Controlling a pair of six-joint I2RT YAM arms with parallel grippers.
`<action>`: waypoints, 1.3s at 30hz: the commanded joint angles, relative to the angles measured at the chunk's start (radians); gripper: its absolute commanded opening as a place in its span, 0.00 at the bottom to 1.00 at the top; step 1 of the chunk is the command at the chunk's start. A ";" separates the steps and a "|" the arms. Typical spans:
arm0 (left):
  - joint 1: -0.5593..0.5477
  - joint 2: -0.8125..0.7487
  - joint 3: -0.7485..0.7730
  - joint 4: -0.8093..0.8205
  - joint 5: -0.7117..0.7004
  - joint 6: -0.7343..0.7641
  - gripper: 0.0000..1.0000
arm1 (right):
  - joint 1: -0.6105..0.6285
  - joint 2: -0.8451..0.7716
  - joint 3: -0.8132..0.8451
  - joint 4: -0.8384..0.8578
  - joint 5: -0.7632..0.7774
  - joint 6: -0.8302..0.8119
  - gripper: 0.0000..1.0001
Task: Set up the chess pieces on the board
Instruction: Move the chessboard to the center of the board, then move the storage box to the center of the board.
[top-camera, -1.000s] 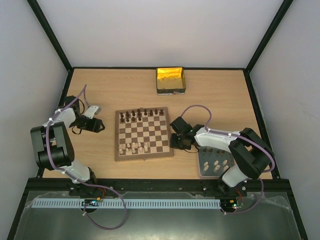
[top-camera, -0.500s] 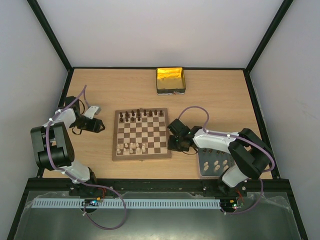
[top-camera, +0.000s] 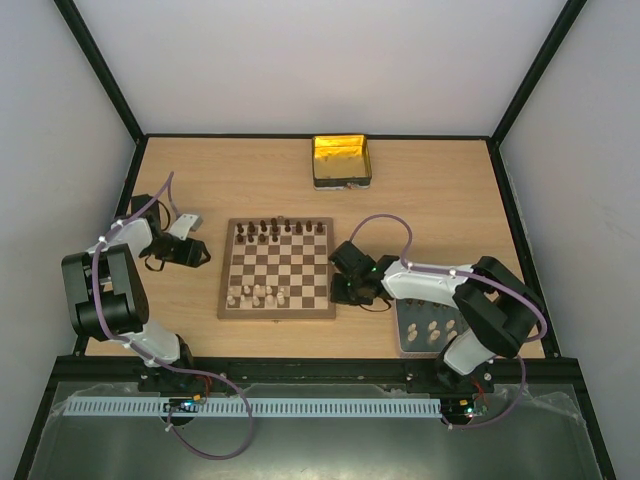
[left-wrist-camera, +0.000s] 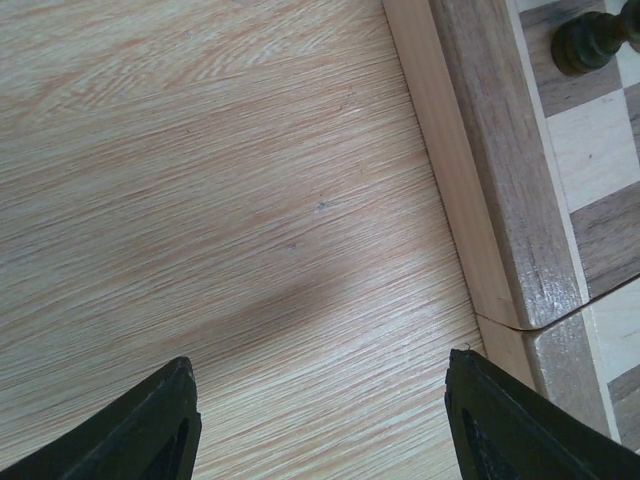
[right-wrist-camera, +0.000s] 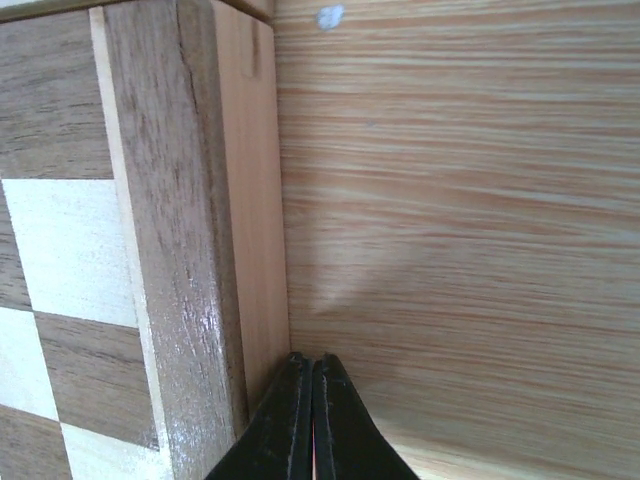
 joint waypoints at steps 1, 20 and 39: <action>0.005 -0.004 -0.014 0.005 0.003 -0.004 0.68 | 0.025 0.041 0.005 -0.013 -0.005 0.012 0.02; 0.006 -0.008 -0.001 0.005 -0.006 -0.011 0.68 | -0.092 -0.232 0.088 -0.343 0.249 -0.038 0.50; 0.006 0.008 0.019 -0.003 0.000 -0.024 0.66 | -0.170 -0.367 -0.003 -0.427 0.320 -0.010 0.41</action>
